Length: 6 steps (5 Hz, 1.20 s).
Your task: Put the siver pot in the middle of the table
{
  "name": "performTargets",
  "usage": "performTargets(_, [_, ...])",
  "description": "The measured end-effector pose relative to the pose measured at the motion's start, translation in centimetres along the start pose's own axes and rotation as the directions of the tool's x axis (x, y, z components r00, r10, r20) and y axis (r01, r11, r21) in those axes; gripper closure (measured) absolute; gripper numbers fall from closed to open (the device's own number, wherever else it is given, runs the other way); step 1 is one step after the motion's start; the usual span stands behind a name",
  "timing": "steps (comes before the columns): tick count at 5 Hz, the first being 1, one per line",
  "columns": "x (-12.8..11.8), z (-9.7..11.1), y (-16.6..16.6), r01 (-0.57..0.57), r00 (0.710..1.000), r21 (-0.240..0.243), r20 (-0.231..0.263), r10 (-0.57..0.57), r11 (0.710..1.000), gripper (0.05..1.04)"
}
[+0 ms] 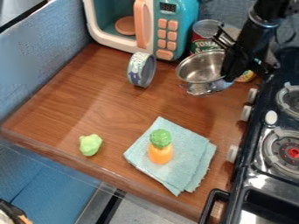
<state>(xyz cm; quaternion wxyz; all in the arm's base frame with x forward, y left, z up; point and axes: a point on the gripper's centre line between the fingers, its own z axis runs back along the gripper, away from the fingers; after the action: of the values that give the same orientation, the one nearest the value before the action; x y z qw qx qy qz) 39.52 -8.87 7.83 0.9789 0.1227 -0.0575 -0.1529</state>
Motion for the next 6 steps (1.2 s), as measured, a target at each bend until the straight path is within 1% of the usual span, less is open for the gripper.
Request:
performTargets(1, [-0.1,-1.8,0.8,-0.027,0.999,-0.043,-0.024,0.026,0.999,1.032])
performTargets(2, [-0.8,-5.6,0.6,-0.034,0.994,-0.074,-0.103,0.027,0.997,1.032])
performTargets(3, [-0.8,-7.0,0.9,-0.064,0.991,-0.110,-0.122,0.051,0.992,1.009])
performTargets(4, [-0.6,-7.1,0.6,-0.069,0.993,-0.128,-0.109,0.055,0.989,0.905])
performTargets(5, [-0.5,-6.6,0.2,-0.095,0.993,-0.132,-0.084,0.084,0.987,0.668])
performTargets(6, [0.1,-3.4,0.5,-0.127,0.991,-0.172,0.014,0.131,0.977,0.364])
